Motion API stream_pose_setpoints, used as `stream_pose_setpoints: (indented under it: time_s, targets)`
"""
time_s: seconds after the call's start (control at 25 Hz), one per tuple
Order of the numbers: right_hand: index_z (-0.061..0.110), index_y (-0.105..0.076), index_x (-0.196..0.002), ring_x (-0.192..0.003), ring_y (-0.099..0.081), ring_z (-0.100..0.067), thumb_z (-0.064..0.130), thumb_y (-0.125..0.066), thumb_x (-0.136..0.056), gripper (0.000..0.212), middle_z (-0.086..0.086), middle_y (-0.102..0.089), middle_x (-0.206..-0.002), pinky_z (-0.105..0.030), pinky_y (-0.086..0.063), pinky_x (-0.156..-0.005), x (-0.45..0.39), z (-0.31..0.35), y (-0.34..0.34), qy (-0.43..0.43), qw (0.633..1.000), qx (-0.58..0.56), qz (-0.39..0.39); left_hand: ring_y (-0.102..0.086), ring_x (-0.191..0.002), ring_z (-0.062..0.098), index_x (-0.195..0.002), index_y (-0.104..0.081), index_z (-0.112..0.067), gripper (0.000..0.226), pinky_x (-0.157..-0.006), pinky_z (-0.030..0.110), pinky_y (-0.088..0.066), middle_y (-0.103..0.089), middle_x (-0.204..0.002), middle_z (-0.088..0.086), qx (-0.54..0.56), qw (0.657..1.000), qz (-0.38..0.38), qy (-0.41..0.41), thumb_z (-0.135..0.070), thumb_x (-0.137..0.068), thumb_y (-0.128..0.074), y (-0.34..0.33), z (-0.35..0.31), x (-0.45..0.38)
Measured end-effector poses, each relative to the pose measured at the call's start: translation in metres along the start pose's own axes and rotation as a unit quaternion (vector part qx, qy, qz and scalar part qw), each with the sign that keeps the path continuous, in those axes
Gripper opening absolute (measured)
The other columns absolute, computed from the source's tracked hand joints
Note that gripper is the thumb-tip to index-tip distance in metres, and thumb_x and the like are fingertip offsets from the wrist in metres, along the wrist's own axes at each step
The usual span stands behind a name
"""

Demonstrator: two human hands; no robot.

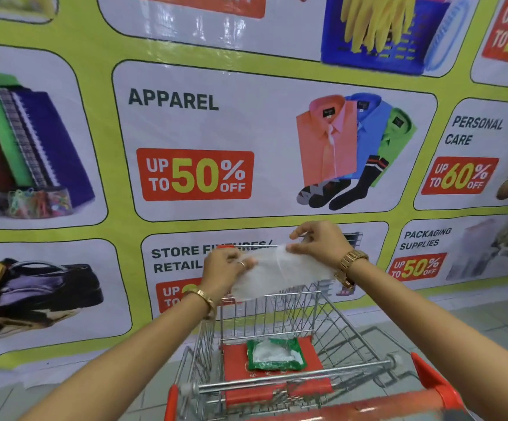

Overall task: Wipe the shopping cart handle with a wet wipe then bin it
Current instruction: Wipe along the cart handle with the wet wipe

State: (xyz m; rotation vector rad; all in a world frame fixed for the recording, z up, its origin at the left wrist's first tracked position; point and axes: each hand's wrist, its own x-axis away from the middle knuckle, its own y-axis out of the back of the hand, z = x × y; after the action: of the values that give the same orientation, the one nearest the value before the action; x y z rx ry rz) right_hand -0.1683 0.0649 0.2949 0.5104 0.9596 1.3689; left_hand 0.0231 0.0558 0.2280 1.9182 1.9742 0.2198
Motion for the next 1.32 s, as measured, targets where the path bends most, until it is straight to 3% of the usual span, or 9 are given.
stream_pose_setpoints:
  time_s: [0.2, 0.48, 0.6, 0.72, 0.92, 1.0, 1.08, 1.16, 1.32]
  targets:
    - [0.011, -0.069, -0.098, -0.066, -0.047, -0.005, 0.031, -0.077, -0.07, 0.035, 0.004, -0.056, -0.076, -0.017, -0.038, -0.058, 0.031, -0.007, 0.007, 0.039, 0.997, -0.026, 0.055, -0.057, -0.069, 0.016, -0.081, -0.072, 0.005, 0.015, -0.05, 0.012, -0.044, -0.065, -0.071, 0.005, 0.007, 0.999, -0.046, -0.02, -0.01, -0.079, -0.072, 0.026, -0.012, 0.03]
    - [0.005, -0.068, -0.079, -0.047, -0.05, -0.008, 0.014, -0.061, -0.086, 0.014, 0.001, -0.056, -0.055, -0.015, -0.041, -0.043, 0.082, -0.03, 0.019, -0.043, 0.976, -0.206, 0.049, -0.059, -0.087, 0.016, -0.09, -0.072, 0.006, 0.011, -0.06, 0.006, -0.047, -0.068, -0.092, 0.014, -0.042, 0.996, -0.07, -0.037, 0.001, -0.081, -0.067, 0.029, -0.026, 0.083]
    - [-0.009, -0.067, -0.092, -0.032, -0.043, 0.001, 0.012, -0.058, -0.088, 0.023, 0.005, -0.052, -0.045, -0.007, -0.034, -0.034, 0.105, -0.034, 0.018, -0.053, 0.978, -0.194, 0.053, -0.062, -0.082, 0.016, -0.091, -0.074, 0.006, 0.014, -0.075, 0.024, -0.051, -0.072, -0.094, 0.015, -0.064, 0.994, -0.082, -0.023, 0.0, -0.079, -0.07, 0.027, -0.017, 0.108]
    - [-0.007, -0.067, -0.09, -0.027, -0.042, 0.002, 0.01, -0.061, -0.086, 0.019, 0.01, -0.051, -0.036, -0.006, -0.031, -0.031, 0.13, -0.041, 0.013, -0.074, 0.973, -0.205, 0.069, -0.058, -0.069, 0.009, -0.09, -0.073, 0.006, 0.015, -0.068, 0.022, -0.049, -0.069, -0.086, 0.01, -0.062, 0.995, -0.081, 0.01, -0.002, -0.077, -0.072, 0.027, -0.006, 0.131]
    - [-0.007, -0.068, -0.08, -0.032, -0.036, -0.003, 0.009, -0.065, -0.083, 0.016, 0.01, -0.054, -0.038, -0.01, -0.028, -0.028, 0.164, -0.058, -0.009, -0.133, 0.966, -0.19, 0.111, -0.057, -0.085, 0.017, -0.097, -0.071, 0.008, 0.017, -0.074, 0.025, -0.05, -0.067, -0.095, 0.011, -0.098, 0.99, -0.04, 0.095, 0.003, -0.082, -0.066, 0.018, 0.014, 0.161]
    - [-0.009, -0.07, -0.081, -0.047, -0.045, -0.008, 0.005, -0.066, -0.081, 0.015, 0.0, -0.062, -0.058, -0.009, -0.037, -0.036, 0.174, -0.061, -0.022, -0.147, 0.966, -0.187, 0.104, -0.058, -0.085, 0.016, -0.095, -0.072, 0.007, 0.016, -0.079, 0.024, -0.049, -0.07, -0.1, 0.014, -0.128, 0.986, -0.03, 0.105, 0.004, -0.081, -0.067, 0.011, 0.025, 0.171]
    - [0.001, -0.068, -0.064, -0.071, -0.057, -0.014, 0.002, -0.068, -0.078, 0.014, -0.01, -0.064, -0.076, -0.018, -0.051, -0.068, 0.18, -0.063, -0.033, -0.162, 0.964, -0.187, 0.094, -0.057, -0.079, 0.015, -0.091, -0.073, 0.006, 0.013, -0.076, 0.024, -0.048, -0.072, -0.098, 0.017, -0.16, 0.981, -0.041, 0.098, 0.004, -0.079, -0.068, 0.004, 0.035, 0.178]
    - [0.01, -0.061, -0.053, -0.084, -0.061, -0.017, 0.003, -0.071, -0.075, 0.025, -0.012, -0.066, -0.079, -0.033, -0.05, -0.091, 0.182, -0.068, -0.044, -0.18, 0.965, -0.172, 0.08, -0.058, -0.08, 0.016, -0.086, -0.075, 0.003, 0.011, -0.078, 0.028, -0.051, -0.074, -0.095, 0.015, -0.204, 0.975, -0.054, 0.075, 0.003, -0.077, -0.068, -0.002, 0.044, 0.182]
    - [0.021, -0.062, -0.053, -0.085, -0.065, -0.021, 0.015, -0.07, -0.074, 0.023, -0.003, -0.07, -0.078, -0.036, -0.055, -0.082, 0.185, -0.07, -0.056, -0.175, 0.981, -0.04, 0.067, -0.063, -0.102, 0.025, -0.087, -0.074, -0.01, 0.012, -0.081, 0.035, -0.055, -0.073, -0.101, 0.007, -0.311, 0.948, -0.032, 0.066, -0.006, -0.078, -0.067, -0.011, 0.057, 0.185]
